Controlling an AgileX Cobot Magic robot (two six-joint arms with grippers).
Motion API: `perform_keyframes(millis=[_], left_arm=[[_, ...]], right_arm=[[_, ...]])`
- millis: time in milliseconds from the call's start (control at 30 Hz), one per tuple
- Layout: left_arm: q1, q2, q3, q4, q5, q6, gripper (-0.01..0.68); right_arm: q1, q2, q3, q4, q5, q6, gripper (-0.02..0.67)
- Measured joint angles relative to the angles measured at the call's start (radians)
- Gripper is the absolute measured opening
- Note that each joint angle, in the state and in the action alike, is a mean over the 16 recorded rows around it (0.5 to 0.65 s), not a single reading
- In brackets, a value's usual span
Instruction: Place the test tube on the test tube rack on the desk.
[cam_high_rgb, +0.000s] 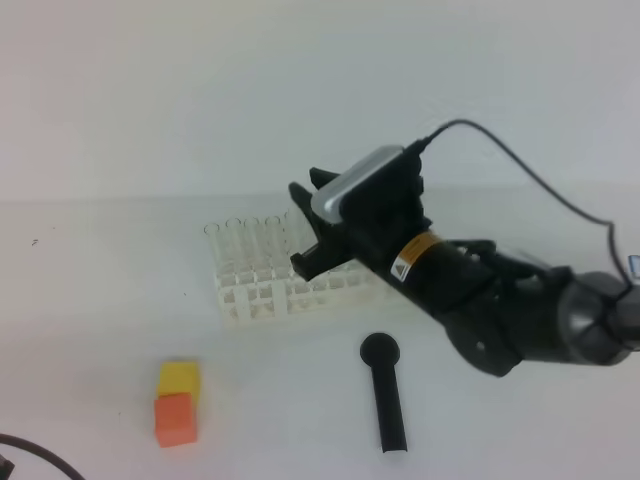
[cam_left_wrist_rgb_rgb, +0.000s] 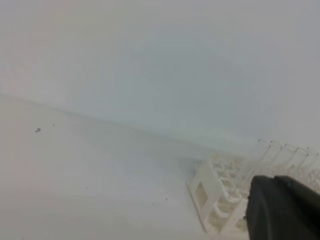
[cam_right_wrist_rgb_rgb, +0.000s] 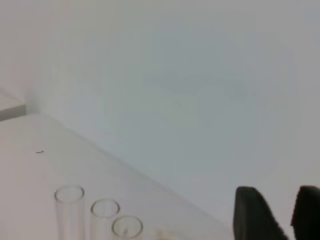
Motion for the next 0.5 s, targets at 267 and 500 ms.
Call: perform_keyframes(millis=[267, 500], left_arm=[[0.000, 0.000, 0.000, 0.000, 0.000, 0.000, -0.001], [0.000, 0.000, 0.000, 0.000, 0.000, 0.000, -0.001]], right_arm=[[0.000, -0.235, 0.070, 0.030, 0.232, -0.125, 0.062], [0.000, -0.495, 0.210, 0.126, 0.366, -0.276, 0.003]])
